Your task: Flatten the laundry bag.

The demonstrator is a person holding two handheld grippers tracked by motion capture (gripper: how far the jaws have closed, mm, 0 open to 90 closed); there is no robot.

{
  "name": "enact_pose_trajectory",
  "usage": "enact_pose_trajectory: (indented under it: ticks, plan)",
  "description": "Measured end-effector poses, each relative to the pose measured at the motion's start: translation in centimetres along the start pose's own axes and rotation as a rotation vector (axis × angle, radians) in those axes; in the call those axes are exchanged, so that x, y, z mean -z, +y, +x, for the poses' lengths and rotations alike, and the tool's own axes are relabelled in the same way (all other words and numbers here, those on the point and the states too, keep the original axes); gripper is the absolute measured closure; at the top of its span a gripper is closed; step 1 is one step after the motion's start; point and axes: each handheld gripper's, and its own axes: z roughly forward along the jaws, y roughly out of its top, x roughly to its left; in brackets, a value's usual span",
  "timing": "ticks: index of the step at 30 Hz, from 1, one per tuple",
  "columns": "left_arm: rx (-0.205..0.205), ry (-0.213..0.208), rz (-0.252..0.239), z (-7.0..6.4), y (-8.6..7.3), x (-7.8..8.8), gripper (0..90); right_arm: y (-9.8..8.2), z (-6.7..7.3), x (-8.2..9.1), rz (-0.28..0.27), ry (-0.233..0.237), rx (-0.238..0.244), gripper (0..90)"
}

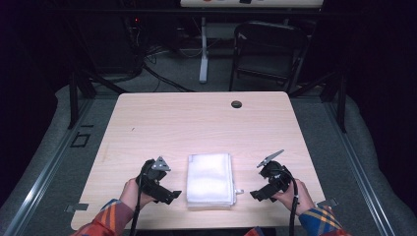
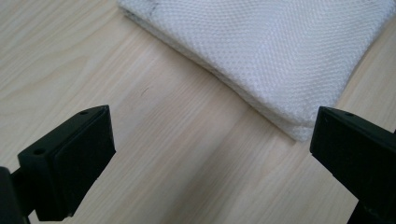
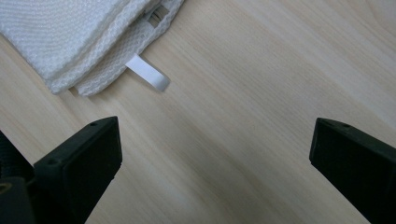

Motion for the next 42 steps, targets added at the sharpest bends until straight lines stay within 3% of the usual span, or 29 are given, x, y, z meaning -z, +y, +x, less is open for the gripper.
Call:
enact_pose_trajectory:
  ticks: [1,5,7,13,15,18,20,26,35,38,42]
  plan:
    - [-0.010,-0.026,-0.001,-0.3,0.3,-0.4,0.0,0.1,0.1,-0.1,-0.021,0.014,-0.012,2.0]
    - [-0.042,-0.047,0.006,-0.9,0.7,-1.1,0.0,0.3,0.2,-0.2,-0.012,0.012,-0.003,2.0]
    - [-0.079,-0.058,0.014,-1.5,1.2,-1.9,0.7,0.4,0.3,-0.3,-0.008,0.024,-0.007,2.1]
    - [-0.134,-0.098,0.033,-2.8,2.0,-3.0,12.2,0.3,0.5,-0.6,-0.024,0.051,-0.028,2.1]
    - [-0.158,-0.104,0.036,-3.2,2.2,-3.2,14.6,0.4,0.4,-0.5,0.001,0.046,-0.005,2.3]
    - [-0.175,-0.105,0.027,-3.6,2.5,-3.3,15.8,0.4,0.4,-0.6,0.010,0.041,-0.002,2.3]
    - [-0.196,-0.112,-0.009,-4.1,2.8,-3.2,21.4,0.4,0.5,-0.6,0.002,0.052,-0.010,2.4]
    - [-0.242,-0.150,0.009,-5.1,3.3,-4.1,30.6,0.4,0.7,-0.8,-0.004,0.056,-0.018,4.3]
    - [-0.261,-0.153,0.051,-6.0,3.4,-5.8,40.3,0.6,0.8,-0.9,0.017,0.062,0.001,4.5]
    - [-0.258,-0.156,0.056,-6.1,3.3,-6.1,40.1,0.5,1.0,-1.1,0.003,0.075,-0.017,4.6]
    - [-0.267,-0.145,0.072,-6.1,3.3,-6.3,42.8,0.6,1.0,-1.1,0.015,0.077,-0.005,4.7]
